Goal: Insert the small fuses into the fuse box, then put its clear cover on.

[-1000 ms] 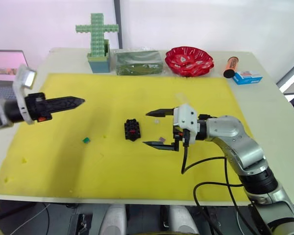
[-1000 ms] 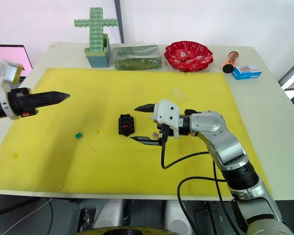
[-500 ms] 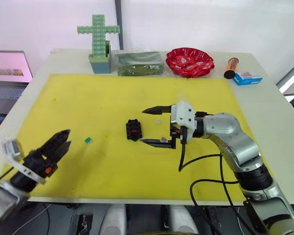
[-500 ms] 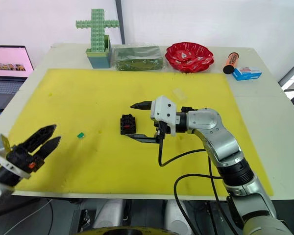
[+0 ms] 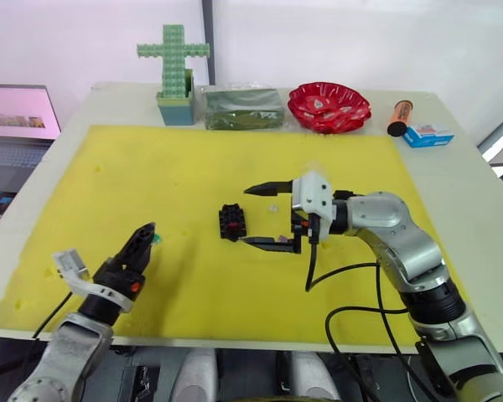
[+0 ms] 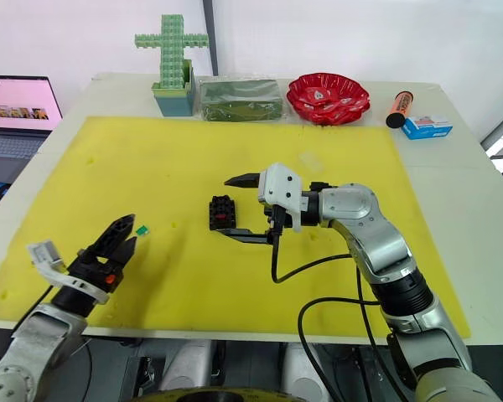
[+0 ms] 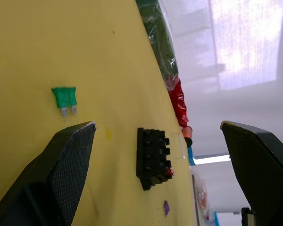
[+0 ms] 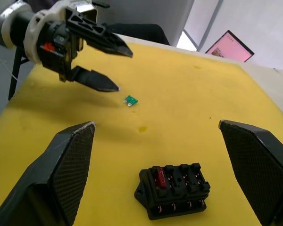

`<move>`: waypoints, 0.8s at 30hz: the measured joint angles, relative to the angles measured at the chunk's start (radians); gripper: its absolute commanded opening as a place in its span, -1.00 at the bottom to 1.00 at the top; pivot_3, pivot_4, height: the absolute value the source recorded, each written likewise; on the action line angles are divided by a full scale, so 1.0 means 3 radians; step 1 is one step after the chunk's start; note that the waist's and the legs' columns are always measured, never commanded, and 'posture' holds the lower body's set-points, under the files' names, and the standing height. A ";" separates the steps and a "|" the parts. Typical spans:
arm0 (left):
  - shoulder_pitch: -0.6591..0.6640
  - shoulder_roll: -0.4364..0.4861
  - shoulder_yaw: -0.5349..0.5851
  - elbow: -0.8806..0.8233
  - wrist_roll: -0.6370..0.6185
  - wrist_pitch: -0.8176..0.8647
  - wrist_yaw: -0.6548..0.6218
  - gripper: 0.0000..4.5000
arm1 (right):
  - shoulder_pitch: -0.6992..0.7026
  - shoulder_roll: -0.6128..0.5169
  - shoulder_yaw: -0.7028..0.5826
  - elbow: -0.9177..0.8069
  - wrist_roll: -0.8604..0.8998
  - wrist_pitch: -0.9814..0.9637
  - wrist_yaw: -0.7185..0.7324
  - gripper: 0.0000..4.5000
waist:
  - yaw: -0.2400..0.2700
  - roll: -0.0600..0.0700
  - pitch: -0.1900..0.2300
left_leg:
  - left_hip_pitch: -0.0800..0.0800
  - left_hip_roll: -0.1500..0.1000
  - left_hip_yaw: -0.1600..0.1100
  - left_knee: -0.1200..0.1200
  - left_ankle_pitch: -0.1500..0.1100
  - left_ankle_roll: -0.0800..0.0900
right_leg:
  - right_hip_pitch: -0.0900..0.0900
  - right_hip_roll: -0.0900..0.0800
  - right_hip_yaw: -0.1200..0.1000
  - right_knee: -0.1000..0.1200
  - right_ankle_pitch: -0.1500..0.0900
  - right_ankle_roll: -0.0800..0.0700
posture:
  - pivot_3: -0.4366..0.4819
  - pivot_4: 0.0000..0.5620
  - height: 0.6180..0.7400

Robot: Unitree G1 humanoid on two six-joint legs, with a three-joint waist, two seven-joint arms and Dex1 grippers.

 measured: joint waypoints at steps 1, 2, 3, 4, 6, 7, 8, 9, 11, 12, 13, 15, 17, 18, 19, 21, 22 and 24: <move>-0.0012 -0.0034 -0.0029 0.0009 0.0044 -0.0044 0.0015 0.99 | 0.0000 -0.0001 0.0000 0.0000 0.0000 0.0011 -0.0001 1.00 | 0.0001 0.0000 0.0000 | 0.0000 0.0000 -0.0001 0.0000 0.0000 0.0000 | 0.0000 0.0001 0.0000 0.0000 0.0000 0.0000 | -0.05 -0.47 1.00; -0.0022 -0.0058 -0.0050 0.0019 0.0090 -0.0090 0.0031 0.99 | 0.0000 -0.0002 0.0000 -0.0001 0.0000 0.0019 -0.0001 1.00 | 0.0002 0.0000 0.0000 | 0.0000 0.0000 -0.0001 0.0000 0.0000 0.0000 | 0.0000 0.0001 0.0000 0.0000 0.0000 0.0000 | -0.05 -0.47 1.00; -0.0033 -0.0098 -0.0051 0.0029 0.0126 -0.0149 0.0049 0.99 | 0.0000 -0.0009 0.0000 -0.0002 0.0000 0.0030 -0.0001 1.00 | 0.0001 0.0000 0.0000 | 0.0000 0.0001 -0.0001 0.0000 0.0000 0.0000 | 0.0000 0.0001 0.0000 0.0000 0.0000 0.0000 | -0.05 -0.47 1.00; -0.0035 -0.0110 -0.0055 0.0030 0.0153 -0.0184 0.0052 0.99 | 0.0000 -0.0012 -0.0005 -0.0002 0.0000 0.0036 0.0000 1.00 | 0.0001 0.0000 0.0000 | 0.0000 0.0001 -0.0001 0.0000 0.0000 0.0000 | 0.0000 0.0001 0.0000 0.0000 0.0000 0.0000 | -0.05 -0.47 1.00; -0.0034 -0.0135 -0.0056 0.0031 0.0174 -0.0252 0.0056 0.99 | 0.0000 -0.0025 -0.0016 -0.0002 0.0000 0.0048 0.0000 1.00 | 0.0001 0.0000 0.0000 | 0.0000 0.0001 0.0000 0.0000 0.0000 0.0000 | -0.0001 0.0001 0.0000 0.0000 0.0000 0.0000 | -0.05 -0.47 1.00; -0.0034 -0.0142 -0.0056 0.0031 0.0183 -0.0278 0.0056 0.99 | 0.0000 -0.0035 -0.0017 -0.0002 0.0000 0.0049 0.0001 1.00 | 0.0002 0.0000 0.0000 | 0.0000 0.0001 -0.0001 0.0000 0.0000 0.0000 | -0.0001 0.0001 0.0000 0.0000 0.0000 0.0000 | -0.05 -0.47 1.00; -0.0033 -0.0143 -0.0055 0.0034 0.0186 -0.0297 0.0058 0.99 | 0.0000 -0.0046 -0.0019 -0.0002 0.0000 0.0050 0.0002 1.00 | 0.0002 0.0000 0.0000 | 0.0000 0.0001 -0.0001 0.0000 0.0000 0.0000 | -0.0001 0.0001 0.0000 0.0000 0.0000 0.0000 | -0.05 -0.47 1.00; -0.0033 -0.0143 -0.0056 0.0038 0.0186 -0.0311 0.0060 0.99 | 0.0000 -0.0050 -0.0022 -0.0002 0.0000 0.0050 0.0002 1.00 | 0.0002 0.0000 0.0000 | 0.0000 0.0001 -0.0001 0.0000 0.0000 0.0000 | -0.0001 0.0001 -0.0001 0.0000 0.0000 0.0000 | -0.05 -0.47 1.00; -0.0035 -0.0133 -0.0056 0.0067 0.0186 -0.0333 0.0068 0.99 | 0.0000 -0.0055 -0.0023 -0.0002 0.0000 0.0049 0.0003 1.00 | 0.0001 0.0000 0.0000 | 0.0000 0.0001 -0.0001 0.0000 0.0000 0.0000 | -0.0001 0.0001 -0.0001 0.0000 0.0000 0.0000 | -0.05 -0.47 1.00; -0.0036 -0.0125 -0.0060 0.0083 0.0185 -0.0335 0.0073 0.99 | 0.0000 -0.0058 -0.0023 -0.0002 0.0000 0.0049 0.0003 1.00 | 0.0001 0.0000 0.0000 | 0.0000 0.0001 -0.0001 -0.0001 0.0000 0.0000 | -0.0001 0.0001 -0.0001 0.0000 0.0000 0.0000 | -0.05 -0.47 1.00; -0.0040 -0.0115 -0.0074 0.0097 0.0185 -0.0336 0.0082 0.99 | 0.0001 -0.0064 -0.0023 -0.0002 0.0000 0.0049 0.0003 1.00 | 0.0001 0.0000 0.0000 | 0.0000 0.0001 -0.0001 -0.0001 0.0000 0.0000 | -0.0001 0.0001 -0.0001 0.0000 0.0000 0.0000 | -0.05 -0.47 1.00; -0.0051 -0.0105 -0.0100 0.0105 0.0192 -0.0343 0.0108 0.99 | 0.0001 -0.0072 -0.0023 -0.0002 -0.0001 0.0046 0.0004 1.00 | 0.0002 0.0000 0.0000 | 0.0000 0.0001 -0.0001 0.0000 0.0000 0.0000 | -0.0001 0.0001 -0.0001 -0.0001 0.0000 0.0000 | -0.05 -0.47 1.00; -0.0066 -0.0107 -0.0115 0.0116 0.0210 -0.0351 0.0119 0.99 | 0.0001 -0.0072 -0.0023 -0.0002 -0.0002 0.0040 0.0004 1.00 | 0.0004 0.0000 0.0000 | 0.0000 0.0001 -0.0001 0.0000 0.0000 0.0000 | -0.0001 0.0001 -0.0001 -0.0001 0.0000 0.0000 | -0.05 -0.47 1.00; -0.0071 -0.0107 -0.0117 0.0118 0.0213 -0.0352 0.0127 0.99 | 0.0001 -0.0072 -0.0023 -0.0002 -0.0002 0.0037 0.0003 1.00 | 0.0004 0.0000 0.0000 | 0.0000 0.0001 -0.0001 0.0000 0.0000 0.0000 | -0.0001 0.0001 -0.0001 -0.0001 0.0000 0.0000 | -0.05 -0.47 1.00; -0.0077 -0.0111 -0.0120 0.0118 0.0213 -0.0357 0.0155 0.99 | 0.0002 -0.0073 -0.0023 -0.0002 -0.0002 0.0033 0.0004 1.00 | 0.0004 0.0000 0.0000 | 0.0000 0.0001 -0.0001 0.0000 0.0000 0.0000 | -0.0001 0.0001 -0.0001 -0.0001 0.0000 0.0000 | -0.05 -0.47 1.00; -0.0093 -0.0117 -0.0136 0.0114 0.0213 -0.0371 0.0210 0.99 | 0.0003 -0.0073 -0.0023 -0.0002 -0.0002 0.0027 0.0003 1.00 | 0.0005 0.0000 0.0000 | 0.0000 0.0001 -0.0002 0.0000 0.0000 0.0000 | 0.0000 0.0001 -0.0001 -0.0001 0.0000 0.0000 | -0.05 -0.47 1.00; -0.0105 -0.0119 -0.0149 0.0110 0.0209 -0.0378 0.0254 0.99 | 0.0003 -0.0074 -0.0023 -0.0002 -0.0002 0.0026 0.0003 1.00 | 0.0006 0.0000 0.0000 | 0.0000 0.0001 -0.0002 0.0000 0.0000 0.0000 | 0.0000 0.0001 -0.0001 -0.0001 0.0000 0.0000 | -0.05 -0.47 1.00; -0.0117 -0.0125 -0.0176 0.0093 0.0196 -0.0398 0.0339 0.99 | 0.0003 -0.0074 -0.0023 -0.0002 -0.0002 0.0026 0.0003 1.00 | 0.0007 0.0001 0.0000 | 0.0000 0.0001 -0.0002 0.0000 0.0000 0.0000 | 0.0000 0.0001 -0.0001 -0.0002 0.0000 0.0000 | -0.05 -0.47 1.00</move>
